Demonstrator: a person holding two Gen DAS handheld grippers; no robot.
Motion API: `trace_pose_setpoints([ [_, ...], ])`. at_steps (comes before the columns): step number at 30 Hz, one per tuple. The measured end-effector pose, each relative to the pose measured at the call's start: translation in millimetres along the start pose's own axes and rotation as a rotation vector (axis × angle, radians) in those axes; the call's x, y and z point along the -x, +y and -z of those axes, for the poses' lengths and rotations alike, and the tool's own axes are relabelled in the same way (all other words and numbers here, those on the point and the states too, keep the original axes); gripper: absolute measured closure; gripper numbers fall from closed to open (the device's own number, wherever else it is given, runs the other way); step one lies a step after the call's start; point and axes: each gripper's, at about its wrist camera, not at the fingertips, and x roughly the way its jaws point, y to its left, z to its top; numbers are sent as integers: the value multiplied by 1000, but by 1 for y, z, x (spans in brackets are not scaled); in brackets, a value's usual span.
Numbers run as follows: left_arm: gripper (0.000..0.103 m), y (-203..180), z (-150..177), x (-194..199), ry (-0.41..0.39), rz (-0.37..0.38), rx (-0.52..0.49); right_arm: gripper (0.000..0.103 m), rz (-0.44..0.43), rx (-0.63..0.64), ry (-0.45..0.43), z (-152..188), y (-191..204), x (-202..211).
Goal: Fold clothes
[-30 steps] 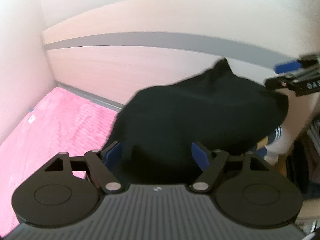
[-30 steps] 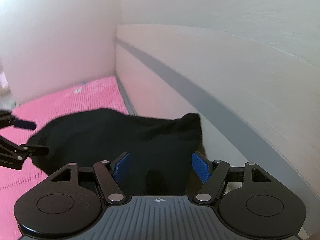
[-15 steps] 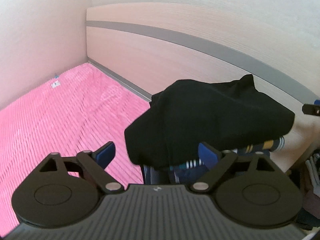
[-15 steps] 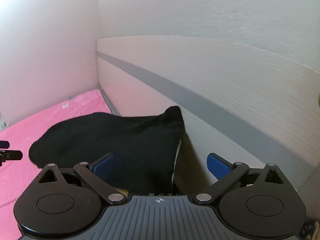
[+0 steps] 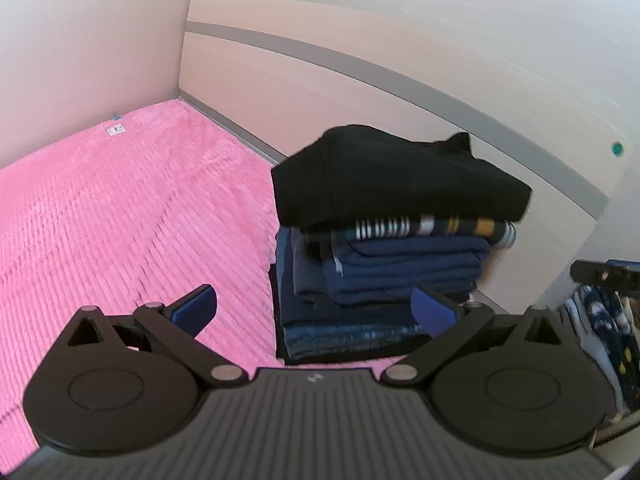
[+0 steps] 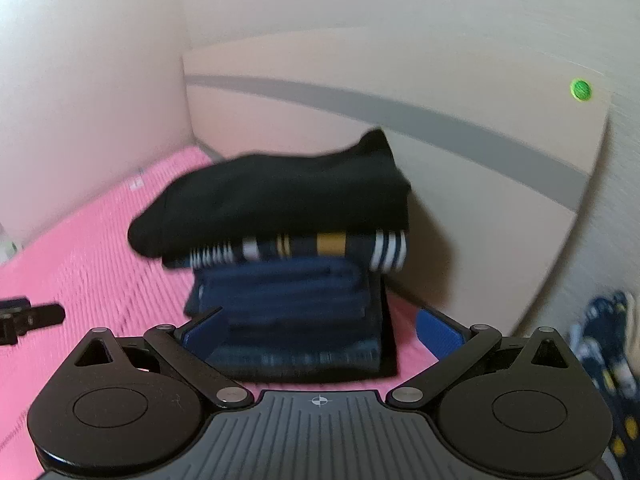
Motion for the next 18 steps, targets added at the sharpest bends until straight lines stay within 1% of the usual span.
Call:
trace_pose_setpoints([
  [2, 1, -4, 11, 5, 17, 10, -16, 0, 14, -15, 23, 14, 3, 8],
  [4, 1, -9, 21, 8, 68, 14, -31, 0, 20, -29, 54, 26, 7, 15],
  [7, 1, -14, 26, 17, 82, 12, -21, 0, 26, -21, 71, 33, 9, 22],
  [12, 2, -27, 23, 22, 86, -9, -18, 0, 0, 21, 64, 22, 8, 22],
  [18, 2, -46, 18, 17, 93, -49, 42, 0, -51, 72, 71, 8, 1, 17],
])
